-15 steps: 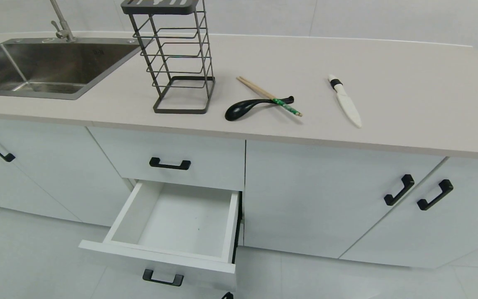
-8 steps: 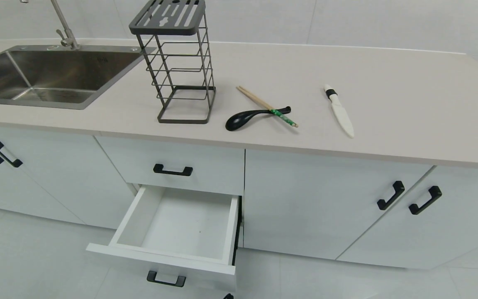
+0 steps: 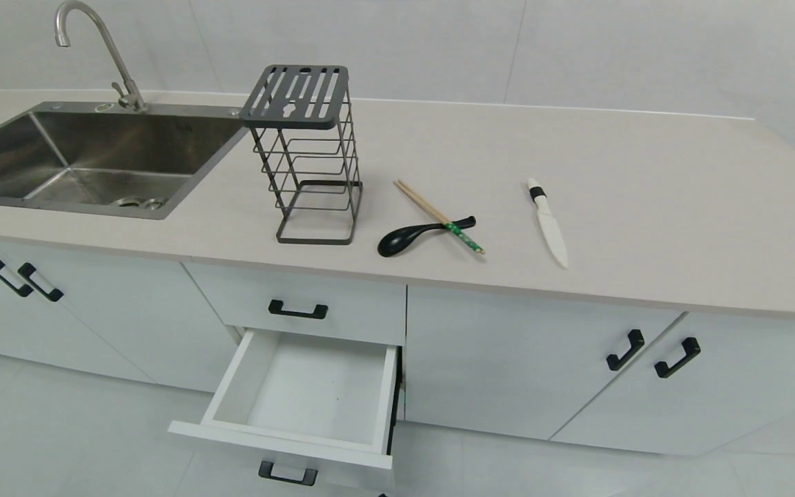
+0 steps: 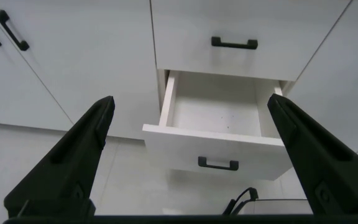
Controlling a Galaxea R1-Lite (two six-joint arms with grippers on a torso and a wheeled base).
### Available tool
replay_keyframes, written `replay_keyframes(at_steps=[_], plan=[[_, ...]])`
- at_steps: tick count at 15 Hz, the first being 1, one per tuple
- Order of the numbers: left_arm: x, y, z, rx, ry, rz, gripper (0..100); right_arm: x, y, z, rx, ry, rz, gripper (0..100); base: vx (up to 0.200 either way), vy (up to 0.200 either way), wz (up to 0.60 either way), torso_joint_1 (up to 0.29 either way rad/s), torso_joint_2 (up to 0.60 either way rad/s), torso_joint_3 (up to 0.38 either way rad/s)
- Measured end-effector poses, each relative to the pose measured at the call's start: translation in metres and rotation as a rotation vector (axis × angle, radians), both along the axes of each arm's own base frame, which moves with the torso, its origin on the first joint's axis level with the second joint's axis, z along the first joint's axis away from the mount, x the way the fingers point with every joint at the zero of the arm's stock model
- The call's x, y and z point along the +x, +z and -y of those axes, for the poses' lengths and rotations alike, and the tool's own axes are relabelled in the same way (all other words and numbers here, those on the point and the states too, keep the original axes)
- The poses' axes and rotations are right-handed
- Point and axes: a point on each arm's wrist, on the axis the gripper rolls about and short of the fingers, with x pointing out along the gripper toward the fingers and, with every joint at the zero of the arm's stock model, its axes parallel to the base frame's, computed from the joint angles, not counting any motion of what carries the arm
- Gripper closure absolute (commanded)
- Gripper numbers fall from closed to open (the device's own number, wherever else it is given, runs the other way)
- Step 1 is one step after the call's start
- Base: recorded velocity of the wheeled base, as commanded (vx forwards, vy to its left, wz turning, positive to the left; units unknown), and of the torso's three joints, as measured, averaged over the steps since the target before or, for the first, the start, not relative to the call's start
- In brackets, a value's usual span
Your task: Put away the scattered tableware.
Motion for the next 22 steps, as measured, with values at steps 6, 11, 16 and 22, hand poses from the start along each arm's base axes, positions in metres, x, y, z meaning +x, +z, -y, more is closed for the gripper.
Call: replay_keyframes(at_steps=[6,11,16,22], plan=[[0.0,-0.0002,0.0,0.0,0.0,-0.002,0,0.0,-0.0001,0.0,0.007,-0.001,-0.001,100,0.0,0.0,0.0,0.024,-0.04,-0.023],[0.0,0.0,0.0,-0.008,0.002,-0.001,0,0.0,-0.0001,0.0,0.007,-0.001,0.0,100,0.0,0.0,0.0,0.0,0.0,0.0],[0.0,0.0001,-0.0002,-0.031,0.008,0.0,0,0.0,-0.0001,0.0,0.007,-0.001,0.0,100,0.12,0.0,0.0,0.0,0.0,0.001],[0.0,0.0001,-0.0002,-0.032,0.007,0.0,0,0.0,0.0,0.0,0.007,0.0,0.0,100,0.067,0.0,0.0,-0.002,0.0,0.001]])
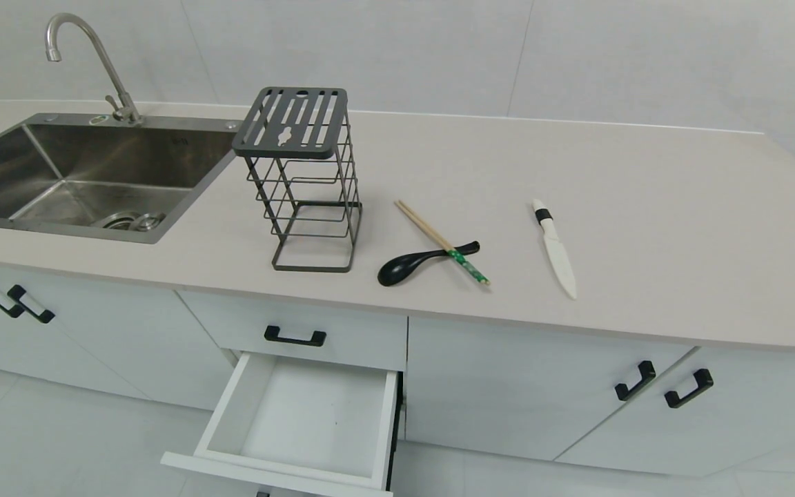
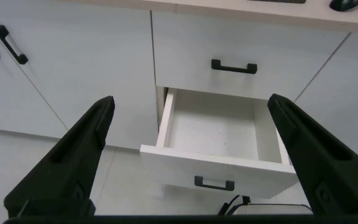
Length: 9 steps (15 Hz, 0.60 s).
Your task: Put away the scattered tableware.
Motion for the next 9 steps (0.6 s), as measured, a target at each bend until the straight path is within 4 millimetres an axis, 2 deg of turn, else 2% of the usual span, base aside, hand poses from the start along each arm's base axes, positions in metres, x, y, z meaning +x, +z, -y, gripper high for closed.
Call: replay_keyframes(at_steps=[9], plan=[[0.0,-0.0003,0.0001,0.033,-0.006,-0.002,0,0.0,0.0,0.0,0.0,0.0,0.0,100,0.0,0.0,0.0,0.0,0.0,0.0]])
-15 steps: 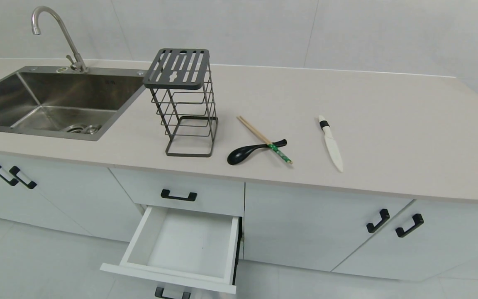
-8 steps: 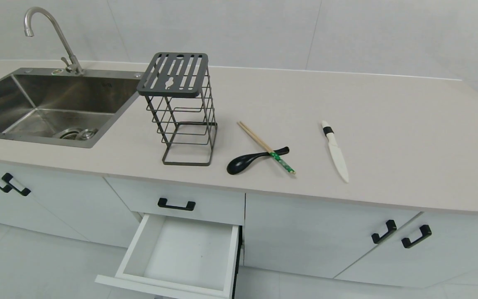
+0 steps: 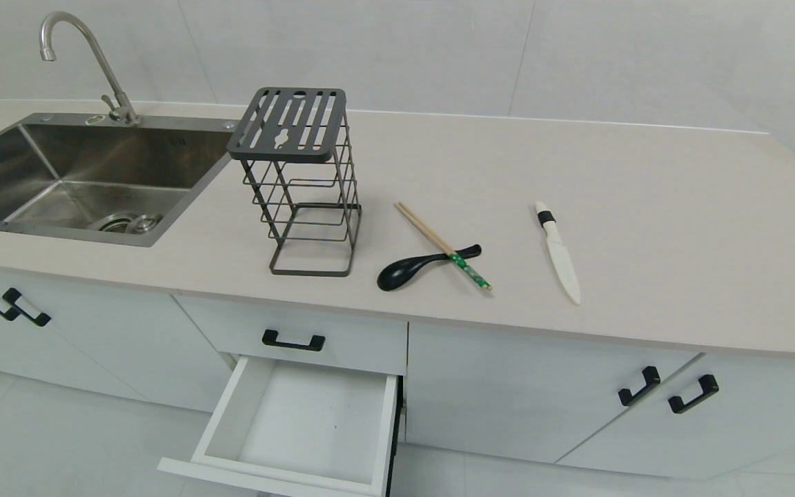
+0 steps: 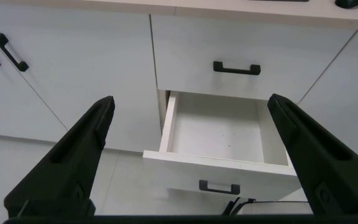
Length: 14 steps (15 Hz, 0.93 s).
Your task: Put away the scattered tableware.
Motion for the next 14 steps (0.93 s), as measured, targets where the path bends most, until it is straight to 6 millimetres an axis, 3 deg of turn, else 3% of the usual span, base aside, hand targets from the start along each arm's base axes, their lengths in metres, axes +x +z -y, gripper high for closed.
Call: replay_keyframes(at_steps=[7,10,14], plan=[[0.0,0.0,0.0,0.0,0.0,0.0,0,0.0,0.0,0.0,-0.001,0.0,0.0,100,0.0,0.0,0.0,0.0,0.0,0.0],[0.0,0.0,0.0,0.0,0.0,0.0,0,0.0,0.0,0.0,0.0,0.0,-0.001,100,0.0,0.0,0.6,0.001,0.0,0.004],[0.0,0.0,0.0,0.0,0.0,0.0,0,0.0,-0.0001,0.0,0.0,0.0,-0.002,100,0.0,0.0,0.0,0.0,0.0,0.0]])
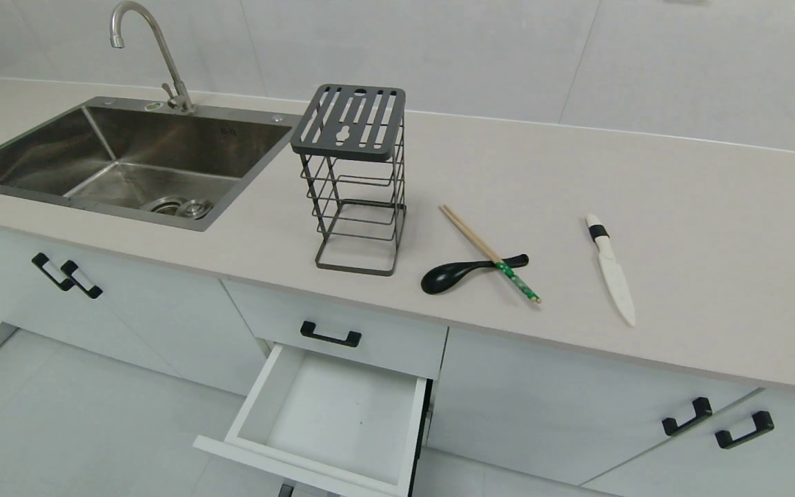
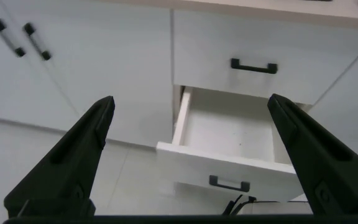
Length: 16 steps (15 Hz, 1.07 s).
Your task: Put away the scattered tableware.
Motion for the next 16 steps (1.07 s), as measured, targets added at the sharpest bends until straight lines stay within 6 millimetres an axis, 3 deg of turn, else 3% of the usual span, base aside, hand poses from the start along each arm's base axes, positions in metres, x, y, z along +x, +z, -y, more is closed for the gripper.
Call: replay_keyframes(at_steps=[7,13,16], plan=[[0.0,-0.0002,0.0,0.0,0.0,-0.002,0,0.0,0.0,0.0,-0.001,0.0,0.0,100,0.0,0.0,0.0,0.012,-0.02,-0.01],[0.0,0.0002,0.0,0.0,0.0,0.001,0,0.0,0.0003,0.0,-0.001,0.0,0.003,100,0.0,0.0,0.0,0.237,-0.47,-0.227],[0.0,0.0,0.0,0.0,0.0,0.0,0,0.0,0.0001,0.0,-0.001,0.0,0.001,100,0.0,0.0,0.0,0.077,-0.14,-0.075]])
